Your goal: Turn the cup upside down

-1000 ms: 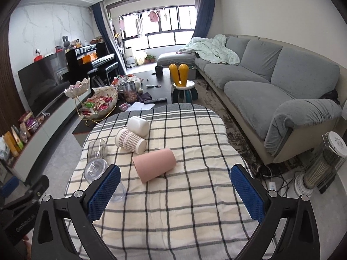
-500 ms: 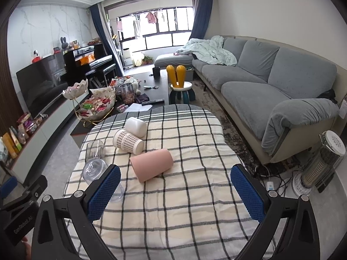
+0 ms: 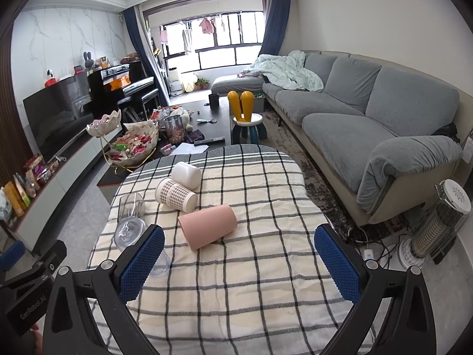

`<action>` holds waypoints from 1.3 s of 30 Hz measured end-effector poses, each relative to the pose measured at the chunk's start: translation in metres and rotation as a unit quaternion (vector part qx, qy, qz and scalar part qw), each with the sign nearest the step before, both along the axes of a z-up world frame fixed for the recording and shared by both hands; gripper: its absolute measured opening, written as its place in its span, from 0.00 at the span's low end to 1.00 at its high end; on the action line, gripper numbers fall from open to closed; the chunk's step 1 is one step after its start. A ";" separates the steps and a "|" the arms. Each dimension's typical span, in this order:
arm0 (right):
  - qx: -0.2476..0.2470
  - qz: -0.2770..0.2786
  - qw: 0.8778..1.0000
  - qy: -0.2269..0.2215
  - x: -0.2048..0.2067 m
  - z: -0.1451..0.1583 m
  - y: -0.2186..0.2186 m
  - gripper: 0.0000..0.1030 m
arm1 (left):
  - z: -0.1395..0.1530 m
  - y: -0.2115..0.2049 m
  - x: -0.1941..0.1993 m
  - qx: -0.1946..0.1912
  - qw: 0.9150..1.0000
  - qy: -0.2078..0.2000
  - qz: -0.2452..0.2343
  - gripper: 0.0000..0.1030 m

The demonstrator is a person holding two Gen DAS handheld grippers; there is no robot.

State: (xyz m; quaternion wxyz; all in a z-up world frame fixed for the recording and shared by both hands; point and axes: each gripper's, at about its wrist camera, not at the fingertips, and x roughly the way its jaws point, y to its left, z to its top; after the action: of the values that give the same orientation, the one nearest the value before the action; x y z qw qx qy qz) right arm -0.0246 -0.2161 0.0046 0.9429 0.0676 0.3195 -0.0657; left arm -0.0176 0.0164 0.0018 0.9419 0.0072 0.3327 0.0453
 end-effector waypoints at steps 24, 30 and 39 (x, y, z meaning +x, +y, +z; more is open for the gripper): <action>-0.003 0.000 1.000 -0.010 -0.002 0.008 0.004 0.99 | 0.006 -0.001 -0.001 0.000 1.000 -0.009 -0.001 1.00; -0.003 0.000 1.000 -0.010 -0.002 0.008 0.004 0.99 | 0.006 -0.002 0.000 -0.001 1.000 -0.006 0.003 1.00; -0.002 0.000 1.000 -0.008 -0.002 0.008 0.004 0.99 | 0.003 0.002 0.002 -0.004 1.000 0.003 0.006 1.00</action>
State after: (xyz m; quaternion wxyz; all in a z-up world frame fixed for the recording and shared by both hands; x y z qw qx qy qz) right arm -0.0267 -0.2120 0.0122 0.9457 0.0659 0.3113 -0.0664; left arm -0.0154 0.0181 0.0051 0.9407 0.0013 0.3358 0.0492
